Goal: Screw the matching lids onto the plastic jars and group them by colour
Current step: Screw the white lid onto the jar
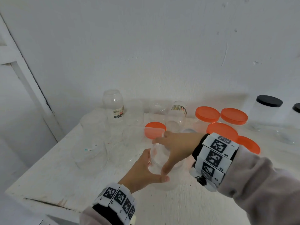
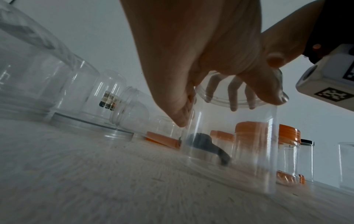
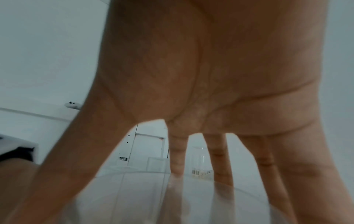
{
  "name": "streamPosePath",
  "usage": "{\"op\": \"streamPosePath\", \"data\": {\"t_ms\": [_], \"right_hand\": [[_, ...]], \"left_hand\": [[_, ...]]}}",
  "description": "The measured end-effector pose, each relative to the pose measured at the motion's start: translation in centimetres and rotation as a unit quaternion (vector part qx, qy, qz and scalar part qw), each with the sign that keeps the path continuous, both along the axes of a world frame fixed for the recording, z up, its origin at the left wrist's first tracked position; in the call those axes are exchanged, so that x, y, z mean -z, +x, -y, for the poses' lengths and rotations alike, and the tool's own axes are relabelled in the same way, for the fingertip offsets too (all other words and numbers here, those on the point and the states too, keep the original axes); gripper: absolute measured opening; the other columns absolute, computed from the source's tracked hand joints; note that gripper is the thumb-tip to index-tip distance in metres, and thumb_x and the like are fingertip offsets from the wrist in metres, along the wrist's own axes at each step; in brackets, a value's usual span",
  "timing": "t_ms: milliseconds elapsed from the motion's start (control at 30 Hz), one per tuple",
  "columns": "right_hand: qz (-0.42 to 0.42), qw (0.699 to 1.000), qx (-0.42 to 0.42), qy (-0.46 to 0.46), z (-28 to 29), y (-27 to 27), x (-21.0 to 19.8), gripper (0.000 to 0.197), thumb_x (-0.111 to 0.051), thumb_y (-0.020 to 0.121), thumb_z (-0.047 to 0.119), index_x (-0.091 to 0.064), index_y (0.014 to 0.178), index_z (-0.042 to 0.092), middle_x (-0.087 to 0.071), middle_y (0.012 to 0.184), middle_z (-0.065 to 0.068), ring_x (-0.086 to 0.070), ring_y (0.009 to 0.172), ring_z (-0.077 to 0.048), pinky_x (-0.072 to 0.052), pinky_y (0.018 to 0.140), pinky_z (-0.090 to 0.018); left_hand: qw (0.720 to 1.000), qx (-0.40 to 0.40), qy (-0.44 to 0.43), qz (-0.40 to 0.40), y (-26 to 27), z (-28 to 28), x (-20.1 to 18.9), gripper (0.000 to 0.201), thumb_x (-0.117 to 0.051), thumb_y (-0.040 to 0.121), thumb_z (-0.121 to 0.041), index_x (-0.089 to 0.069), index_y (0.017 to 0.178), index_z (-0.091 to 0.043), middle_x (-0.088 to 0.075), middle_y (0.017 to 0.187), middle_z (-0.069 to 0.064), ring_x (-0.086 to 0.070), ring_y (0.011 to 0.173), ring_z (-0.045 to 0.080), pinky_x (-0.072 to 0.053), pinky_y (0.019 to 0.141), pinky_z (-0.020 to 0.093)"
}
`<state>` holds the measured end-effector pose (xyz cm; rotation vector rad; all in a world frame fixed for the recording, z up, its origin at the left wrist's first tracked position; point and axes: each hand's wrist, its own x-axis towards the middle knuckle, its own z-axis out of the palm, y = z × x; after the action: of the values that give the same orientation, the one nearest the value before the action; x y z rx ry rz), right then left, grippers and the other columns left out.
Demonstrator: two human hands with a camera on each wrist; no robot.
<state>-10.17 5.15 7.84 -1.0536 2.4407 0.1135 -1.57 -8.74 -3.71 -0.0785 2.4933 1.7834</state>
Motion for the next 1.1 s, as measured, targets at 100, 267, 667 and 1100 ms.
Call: {"op": "streamPosePath", "data": {"t_ms": [100, 267, 667, 1100], "right_hand": [[-0.006, 1.000, 0.006, 0.004, -0.2, 0.0, 0.0, 0.109, -0.075, 0.060, 0.068, -0.016, 0.147, 0.041, -0.030, 0.140, 0.006, -0.042, 0.125, -0.021, -0.043, 0.099, -0.040], [0.003, 1.000, 0.003, -0.014, -0.4, 0.2, 0.5, 0.109, -0.074, 0.062, 0.066, -0.011, 0.148, 0.042, -0.029, 0.142, 0.005, -0.036, 0.129, -0.023, -0.041, 0.101, -0.041], [-0.069, 0.995, 0.007, -0.065, -1.1, 0.8, 2.4, 0.098, -0.050, 0.063, 0.085, -0.020, 0.144, 0.037, -0.038, 0.135, -0.003, -0.046, 0.114, -0.026, -0.041, 0.076, -0.032], [-0.112, 0.989, 0.011, -0.091, -1.3, 1.2, 3.1, 0.099, -0.041, 0.063, 0.089, -0.026, 0.142, 0.032, -0.043, 0.126, -0.006, -0.048, 0.102, -0.026, -0.036, 0.070, -0.031]], "left_hand": [[1.000, 0.005, 0.005, 0.009, 0.0, 0.1, 0.2, 0.087, -0.088, 0.061, -0.037, -0.033, 0.129, -0.037, -0.046, 0.129, -0.023, -0.044, 0.125, 0.004, -0.039, 0.105, 0.025], [1.000, 0.018, -0.001, -0.002, -0.1, -0.1, 0.0, 0.093, -0.086, 0.061, -0.042, -0.023, 0.130, -0.050, -0.035, 0.128, -0.033, -0.040, 0.123, -0.001, -0.036, 0.090, 0.010], [0.999, 0.003, -0.001, -0.040, -0.2, -0.8, 0.1, 0.093, -0.087, 0.056, -0.048, -0.027, 0.126, -0.055, -0.042, 0.126, -0.035, -0.040, 0.109, -0.026, -0.041, 0.079, 0.009], [0.999, 0.008, -0.015, -0.036, -0.3, -0.7, -0.2, 0.091, -0.088, 0.055, -0.047, -0.030, 0.125, -0.053, -0.044, 0.128, -0.031, -0.043, 0.115, -0.015, -0.042, 0.087, 0.012]]}}
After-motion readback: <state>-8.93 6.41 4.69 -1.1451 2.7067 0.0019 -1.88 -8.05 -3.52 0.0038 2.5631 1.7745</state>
